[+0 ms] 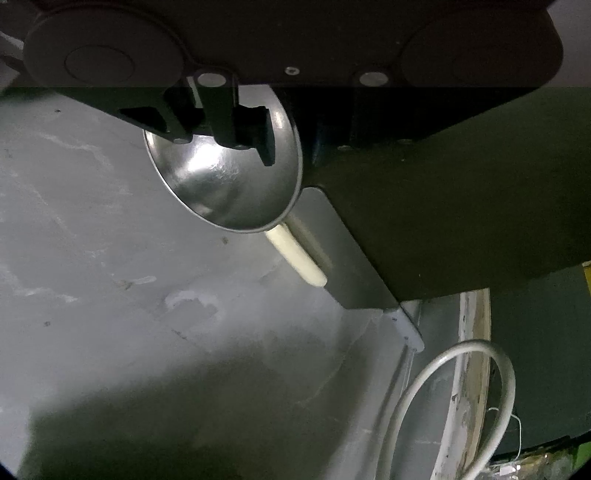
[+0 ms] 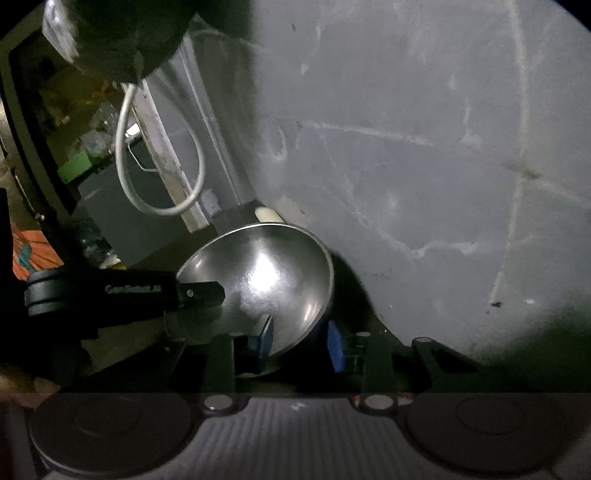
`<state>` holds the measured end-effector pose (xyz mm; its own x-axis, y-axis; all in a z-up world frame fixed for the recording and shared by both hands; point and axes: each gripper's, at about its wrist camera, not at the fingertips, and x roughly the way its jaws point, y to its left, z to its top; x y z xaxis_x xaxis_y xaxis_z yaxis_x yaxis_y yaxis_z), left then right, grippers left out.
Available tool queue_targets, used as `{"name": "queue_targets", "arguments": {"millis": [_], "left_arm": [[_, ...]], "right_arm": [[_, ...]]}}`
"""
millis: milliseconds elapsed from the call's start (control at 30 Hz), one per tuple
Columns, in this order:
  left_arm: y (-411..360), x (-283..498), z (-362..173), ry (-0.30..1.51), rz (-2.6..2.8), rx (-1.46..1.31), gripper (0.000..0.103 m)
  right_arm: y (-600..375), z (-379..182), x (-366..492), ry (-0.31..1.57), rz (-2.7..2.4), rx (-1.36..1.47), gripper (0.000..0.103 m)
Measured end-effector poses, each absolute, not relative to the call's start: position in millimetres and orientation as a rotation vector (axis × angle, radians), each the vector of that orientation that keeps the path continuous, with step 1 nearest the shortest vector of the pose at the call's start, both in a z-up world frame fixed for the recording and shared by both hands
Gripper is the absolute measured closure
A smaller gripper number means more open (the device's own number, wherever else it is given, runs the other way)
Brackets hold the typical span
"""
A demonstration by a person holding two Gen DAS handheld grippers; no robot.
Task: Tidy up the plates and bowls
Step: 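Grasp the large steel bowl rim with the right gripper while the left gripper holds it, then carry the steel bowl with both grippers beside the stacked steel plates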
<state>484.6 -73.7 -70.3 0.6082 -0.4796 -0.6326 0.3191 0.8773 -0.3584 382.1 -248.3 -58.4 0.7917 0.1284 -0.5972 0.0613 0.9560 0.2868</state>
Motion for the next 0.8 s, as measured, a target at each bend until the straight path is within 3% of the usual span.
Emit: {"name": "queue_targets", "arguments": {"millis": [300,800], "left_arm": [[-49.5,412.4,-30.5,0.722,-0.523,-0.205,0.084],[-53.3,272.7,9.3,0.765,-0.564,-0.179,0.082]], "right_arm": [[-250.3,-20.1,321.6,0.57,0.113,0.286,0.073],[-268.8,18.7,197.1,0.619,0.185,0.286,0.073]]}}
